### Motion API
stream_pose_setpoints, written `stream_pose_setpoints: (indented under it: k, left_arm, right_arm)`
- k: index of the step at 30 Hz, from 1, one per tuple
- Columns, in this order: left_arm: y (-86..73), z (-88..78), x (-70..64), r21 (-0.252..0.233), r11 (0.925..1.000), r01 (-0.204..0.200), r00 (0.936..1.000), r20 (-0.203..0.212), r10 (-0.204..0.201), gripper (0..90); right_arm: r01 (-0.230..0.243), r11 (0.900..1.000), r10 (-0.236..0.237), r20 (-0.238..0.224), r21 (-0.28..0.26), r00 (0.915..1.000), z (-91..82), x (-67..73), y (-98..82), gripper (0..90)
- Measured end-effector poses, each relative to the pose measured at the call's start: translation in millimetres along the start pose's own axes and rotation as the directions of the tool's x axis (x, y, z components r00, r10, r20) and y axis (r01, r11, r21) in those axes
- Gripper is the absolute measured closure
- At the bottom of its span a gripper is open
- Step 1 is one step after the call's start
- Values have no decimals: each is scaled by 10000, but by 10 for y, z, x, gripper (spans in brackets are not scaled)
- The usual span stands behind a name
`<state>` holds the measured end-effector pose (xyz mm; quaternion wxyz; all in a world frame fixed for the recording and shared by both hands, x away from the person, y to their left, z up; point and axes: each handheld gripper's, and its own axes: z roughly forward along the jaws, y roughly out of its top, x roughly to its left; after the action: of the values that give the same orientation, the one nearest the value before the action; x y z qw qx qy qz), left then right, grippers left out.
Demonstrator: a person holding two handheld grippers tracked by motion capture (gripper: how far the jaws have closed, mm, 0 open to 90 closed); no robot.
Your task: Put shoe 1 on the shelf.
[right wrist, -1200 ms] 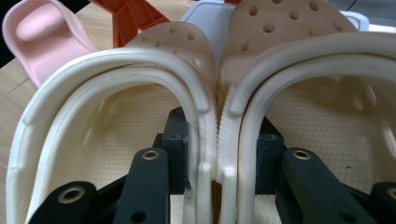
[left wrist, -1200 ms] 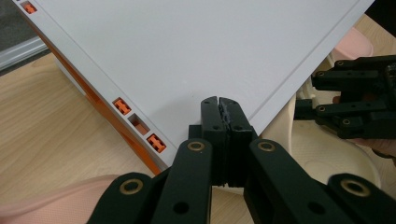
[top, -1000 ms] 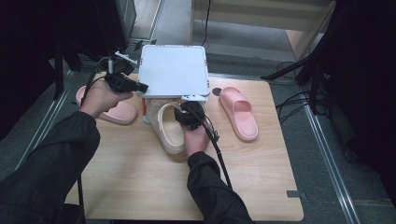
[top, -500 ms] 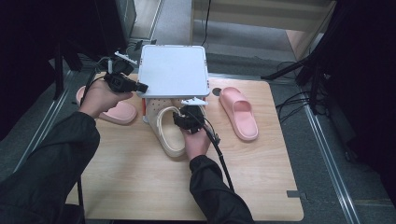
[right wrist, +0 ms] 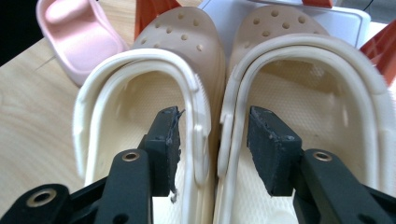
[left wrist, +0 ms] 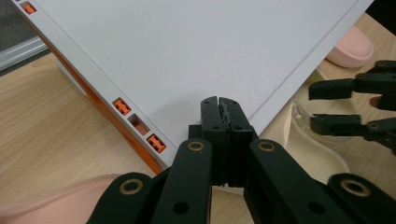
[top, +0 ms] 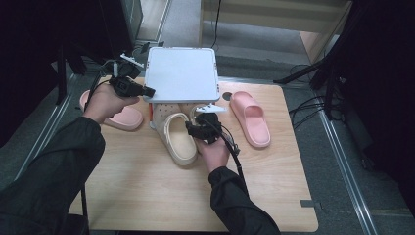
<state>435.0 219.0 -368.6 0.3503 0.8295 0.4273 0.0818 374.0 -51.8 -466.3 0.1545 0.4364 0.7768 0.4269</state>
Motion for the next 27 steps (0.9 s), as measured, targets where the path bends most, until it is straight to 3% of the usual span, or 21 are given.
stream_pose_setpoints:
  k: [3, 6, 10, 12, 13, 18, 27]
  left_arm:
    - [0, -1, 8, 2, 10000, 61, 10000, 50, -61, 894]
    - [-2, -3, 13, -12, 10000, 51, 10000, 52, -51, 894]
    - [0, -2, 30, -4, 9998, 217, 9996, 167, -217, 896]
    - [0, 0, 19, -26, 9998, 210, 9997, 89, -210, 896]
    - [1, -1, 16, -8, 9999, 162, 9998, 69, -162, 896]
    - [1, -1, 5, 5, 10000, 90, 10000, 2, -90, 896]
    - [4, -1, -21, 31, 10000, -46, 9998, -211, 46, 896]
  right_arm:
    - [67, 10000, -67, -185, 24, 9998, -107, 7, -36, 597]
    - [-129, 9999, 131, -522, 33, 9986, -204, 8, -82, 695]
    - [237, 9997, -230, -768, 77, 9968, -309, 58, -173, 800]
    - [467, 9989, -466, -773, -15, 9959, -372, 87, -232, 900]
    - [582, 9982, -592, -774, -155, 9952, -400, 99, -266, 900]
    - [699, 9975, -677, -1279, 127, 9895, -442, 131, -445, 900]
    - [1108, 9933, -1040, -1637, 325, 9810, -472, 244, -749, 900]
